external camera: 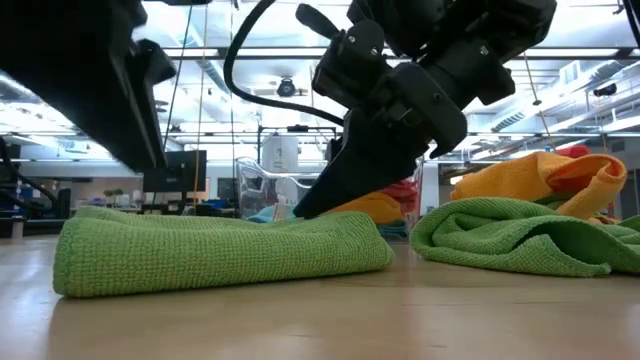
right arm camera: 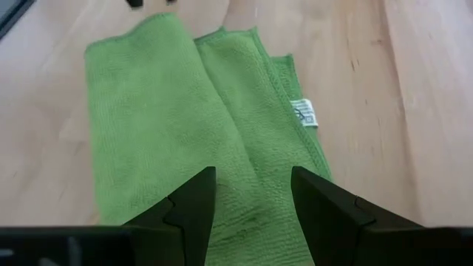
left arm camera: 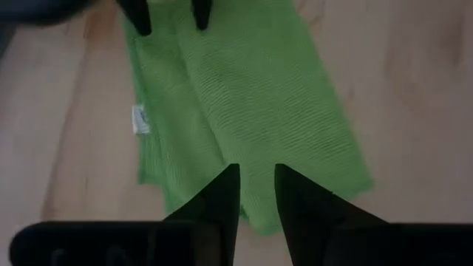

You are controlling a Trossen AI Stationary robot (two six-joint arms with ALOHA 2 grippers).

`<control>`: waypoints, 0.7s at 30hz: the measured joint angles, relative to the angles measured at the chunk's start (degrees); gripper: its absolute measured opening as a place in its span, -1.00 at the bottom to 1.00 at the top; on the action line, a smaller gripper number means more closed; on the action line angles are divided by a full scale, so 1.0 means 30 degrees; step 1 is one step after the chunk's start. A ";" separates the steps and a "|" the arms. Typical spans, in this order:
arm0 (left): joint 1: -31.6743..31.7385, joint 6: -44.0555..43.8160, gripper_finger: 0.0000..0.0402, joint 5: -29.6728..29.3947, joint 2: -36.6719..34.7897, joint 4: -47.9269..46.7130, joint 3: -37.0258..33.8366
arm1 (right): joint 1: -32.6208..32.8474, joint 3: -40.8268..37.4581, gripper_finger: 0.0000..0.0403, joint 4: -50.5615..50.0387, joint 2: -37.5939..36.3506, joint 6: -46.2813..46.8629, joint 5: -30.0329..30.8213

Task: Fold microfiber towels
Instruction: Fold the top green microfiber cloth

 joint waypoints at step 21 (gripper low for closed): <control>0.1060 -0.5450 -0.54 0.3323 -0.0602 0.3260 -0.2858 | -0.0080 0.0000 -0.25 -0.0984 0.0000 0.0040 -0.0495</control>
